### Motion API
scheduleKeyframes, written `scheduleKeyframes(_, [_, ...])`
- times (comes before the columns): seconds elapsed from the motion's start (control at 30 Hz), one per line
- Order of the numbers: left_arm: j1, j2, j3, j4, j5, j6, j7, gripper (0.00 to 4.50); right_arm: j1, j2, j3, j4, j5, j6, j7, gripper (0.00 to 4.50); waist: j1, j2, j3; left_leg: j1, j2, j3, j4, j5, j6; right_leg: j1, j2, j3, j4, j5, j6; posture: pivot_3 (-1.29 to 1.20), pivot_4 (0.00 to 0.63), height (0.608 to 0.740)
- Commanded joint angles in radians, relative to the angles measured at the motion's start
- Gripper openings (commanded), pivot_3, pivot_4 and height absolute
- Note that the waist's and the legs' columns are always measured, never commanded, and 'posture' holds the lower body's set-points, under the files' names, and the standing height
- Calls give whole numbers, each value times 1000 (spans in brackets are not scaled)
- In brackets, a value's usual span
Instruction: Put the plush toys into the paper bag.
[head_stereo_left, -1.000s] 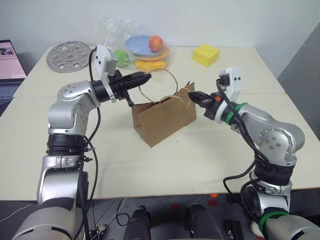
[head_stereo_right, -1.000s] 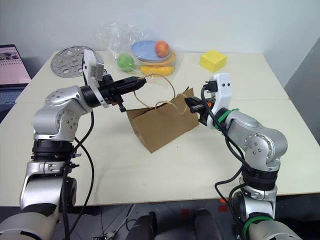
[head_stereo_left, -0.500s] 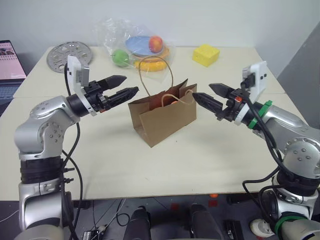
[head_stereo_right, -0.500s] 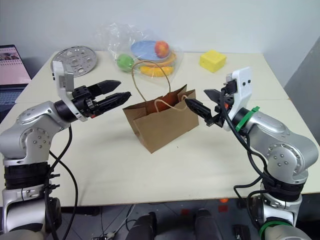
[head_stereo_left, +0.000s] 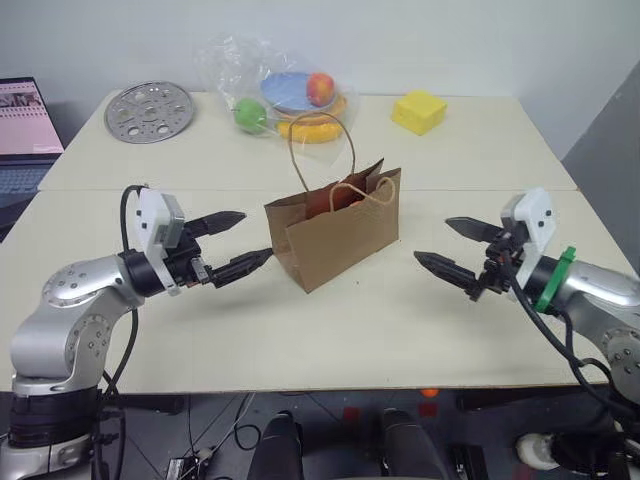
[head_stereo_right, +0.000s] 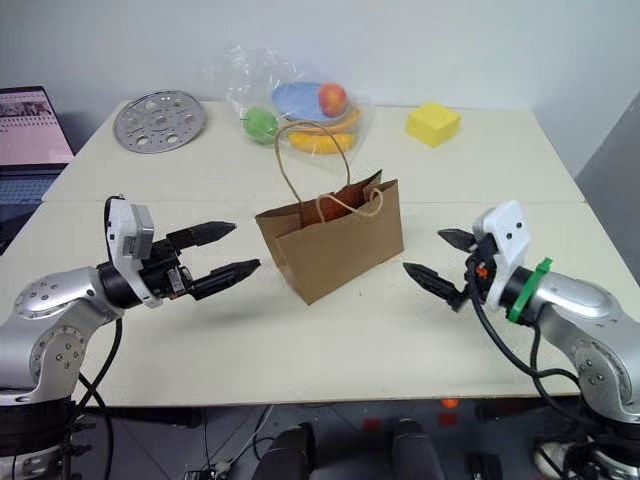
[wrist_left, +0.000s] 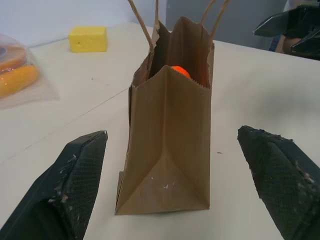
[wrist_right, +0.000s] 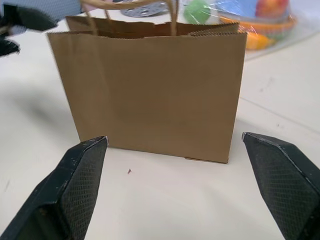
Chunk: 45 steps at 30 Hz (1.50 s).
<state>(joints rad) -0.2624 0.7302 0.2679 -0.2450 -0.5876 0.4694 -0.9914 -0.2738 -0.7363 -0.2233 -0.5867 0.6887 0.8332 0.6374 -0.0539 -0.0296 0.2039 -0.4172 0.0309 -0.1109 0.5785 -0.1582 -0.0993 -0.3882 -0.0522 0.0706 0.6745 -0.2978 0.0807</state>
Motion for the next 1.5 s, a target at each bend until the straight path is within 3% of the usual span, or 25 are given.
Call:
scheduleKeyframes(0.03, [-20,-25,-39,-32,5,-27,17,4470,-17,-39,-6,2,9,-55,77,4500,0,0,0,0,0,0,1,0,0,0,0,0,0,0,0,0,150,740])
scheduleKeyframes(0.27, [-44,-68,-66,-4,49,-85,72,4470,-25,-74,-20,-20,62,-43,113,4500,1,0,0,0,0,0,1,0,0,0,0,0,1,1,-1,0,150,740])
scheduleKeyframes(1.1, [-182,-159,-206,171,182,-187,102,4470,-26,-71,-16,-37,102,-20,27,4500,7,0,0,0,0,0,1,0,0,0,0,0,1,1,-1,0,150,740])
scheduleKeyframes(1.5, [-184,-152,-198,190,168,-180,69,758,-22,-72,-26,-31,100,-22,18,4500,7,0,0,0,0,0,1,0,0,0,0,0,1,1,0,0,150,740])
